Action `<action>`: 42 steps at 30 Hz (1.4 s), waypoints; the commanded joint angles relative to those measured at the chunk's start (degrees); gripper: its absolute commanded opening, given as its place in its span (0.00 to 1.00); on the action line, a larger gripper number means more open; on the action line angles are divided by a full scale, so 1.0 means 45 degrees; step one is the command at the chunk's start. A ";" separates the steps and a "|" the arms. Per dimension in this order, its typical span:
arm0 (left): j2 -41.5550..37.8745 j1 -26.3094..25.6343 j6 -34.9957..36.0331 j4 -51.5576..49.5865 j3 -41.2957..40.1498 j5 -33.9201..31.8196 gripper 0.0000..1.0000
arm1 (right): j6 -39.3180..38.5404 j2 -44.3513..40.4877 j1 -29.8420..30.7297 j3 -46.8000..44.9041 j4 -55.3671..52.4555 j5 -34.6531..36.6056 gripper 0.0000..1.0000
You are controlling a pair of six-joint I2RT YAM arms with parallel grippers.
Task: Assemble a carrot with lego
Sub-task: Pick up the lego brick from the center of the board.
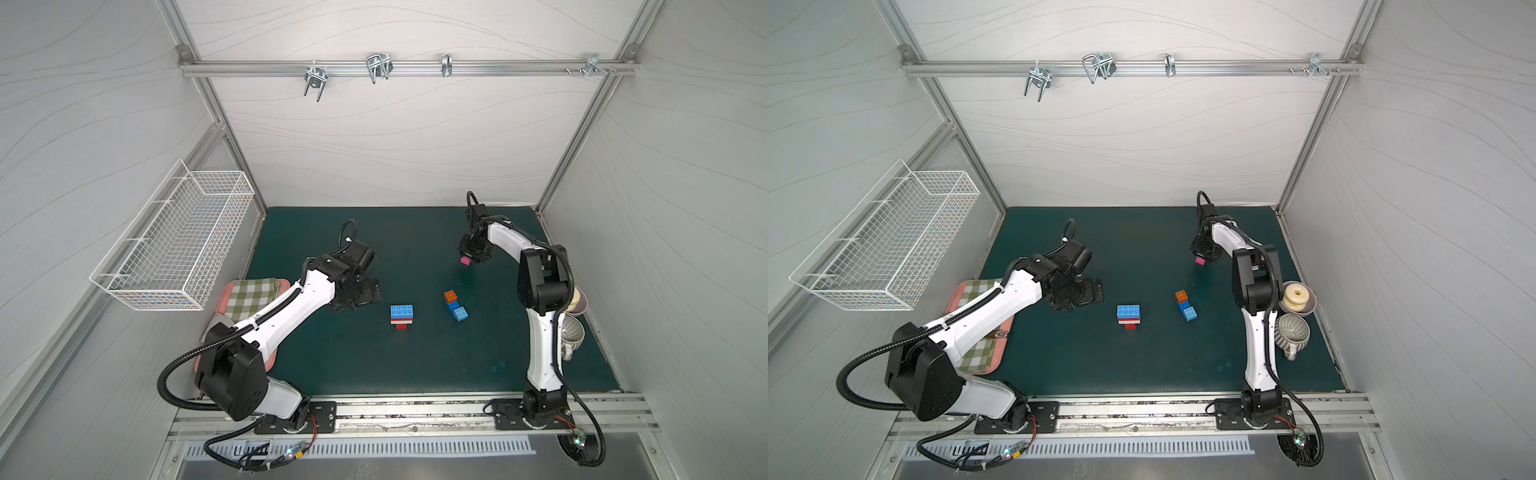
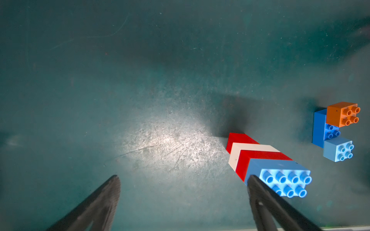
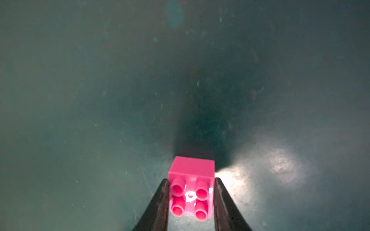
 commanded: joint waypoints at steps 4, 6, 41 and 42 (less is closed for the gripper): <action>-0.0459 0.0148 0.0049 0.0087 -0.0229 -0.0075 0.99 | -0.0161 0.0205 -0.0020 -0.0093 -0.0298 -0.0092 0.23; -0.0501 0.0185 0.0050 0.0106 -0.0265 -0.0051 0.99 | -0.0350 0.0066 0.0034 -0.0092 -0.0227 -0.0100 0.23; -0.1127 0.1650 0.0585 0.1592 -0.1490 0.0724 0.99 | -0.0837 -0.4683 0.1378 -0.2539 -0.0944 -0.1636 0.24; -0.1207 0.1769 0.0624 0.1757 -0.1652 0.0855 0.99 | -0.0743 -0.5046 0.1588 -0.2779 -0.1042 -0.1676 0.24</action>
